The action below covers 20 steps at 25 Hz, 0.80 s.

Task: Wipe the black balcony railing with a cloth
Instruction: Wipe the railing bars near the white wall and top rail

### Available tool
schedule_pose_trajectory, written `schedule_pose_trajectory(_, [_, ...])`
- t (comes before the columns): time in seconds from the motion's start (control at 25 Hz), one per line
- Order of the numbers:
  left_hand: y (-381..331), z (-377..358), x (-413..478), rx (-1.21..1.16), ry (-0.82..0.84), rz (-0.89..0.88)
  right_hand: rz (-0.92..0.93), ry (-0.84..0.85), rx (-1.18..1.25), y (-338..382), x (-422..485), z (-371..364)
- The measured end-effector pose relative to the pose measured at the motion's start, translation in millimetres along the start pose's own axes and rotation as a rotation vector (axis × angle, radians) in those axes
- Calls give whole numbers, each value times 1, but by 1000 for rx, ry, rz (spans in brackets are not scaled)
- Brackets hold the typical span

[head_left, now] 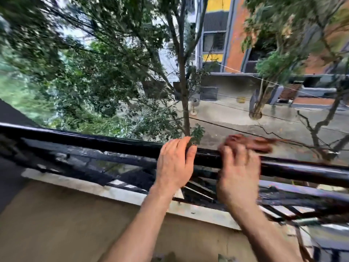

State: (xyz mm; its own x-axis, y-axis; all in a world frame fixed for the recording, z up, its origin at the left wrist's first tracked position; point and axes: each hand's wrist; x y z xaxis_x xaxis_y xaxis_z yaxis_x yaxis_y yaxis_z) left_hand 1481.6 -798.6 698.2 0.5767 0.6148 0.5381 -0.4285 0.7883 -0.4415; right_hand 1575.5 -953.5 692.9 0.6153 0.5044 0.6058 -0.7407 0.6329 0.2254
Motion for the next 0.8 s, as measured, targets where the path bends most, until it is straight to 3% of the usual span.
schedule_pose_trajectory(0.16, [119, 62, 13, -71, -109, 100, 234, 27, 213, 181, -14, -74])
schedule_pose_trajectory(0.24, [169, 88, 28, -5, -102, 112, 291, -62, 254, 197, -29, -103])
schedule_pose_trajectory(0.36, [205, 103, 41, 72, -96, 88, 466, -121, 222, 139, -60, -117])
schedule_pose_trajectory(0.44, [209, 100, 39, 147, -96, 28, 310, -8, 62, 81, -79, -113])
schedule_pose_trajectory(0.48, [211, 97, 34, 155, -93, 14, 95, 73, 4, 55, -84, -107])
schedule_pose_trajectory(0.52, [213, 95, 30, 154, -107, 9, -95, 86, -41, 43, -83, -101])
schedule_pose_trajectory(0.6, [219, 91, 28, 146, -126, 22, -294, 69, -168, 56, -72, -106])
schedule_pose_trajectory(0.72, [220, 87, 25, 141, -162, -12, -321, 276, -85, 155, -62, -136])
schedule_pose_trajectory(0.8, [219, 87, 24, 83, -246, -53, -277, 322, -43, 190, -73, -155])
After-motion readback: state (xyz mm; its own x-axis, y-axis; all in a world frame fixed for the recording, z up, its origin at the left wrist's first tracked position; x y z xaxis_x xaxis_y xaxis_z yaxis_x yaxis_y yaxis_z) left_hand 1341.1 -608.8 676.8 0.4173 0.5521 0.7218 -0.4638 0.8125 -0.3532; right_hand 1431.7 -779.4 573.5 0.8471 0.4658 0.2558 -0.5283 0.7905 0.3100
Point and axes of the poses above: each hand's wrist, its own x-axis towards the middle knuckle, its own z-axis out of the back of the hand, y = z × x, and after that the axes turned 14 degrees about -y, right-handed
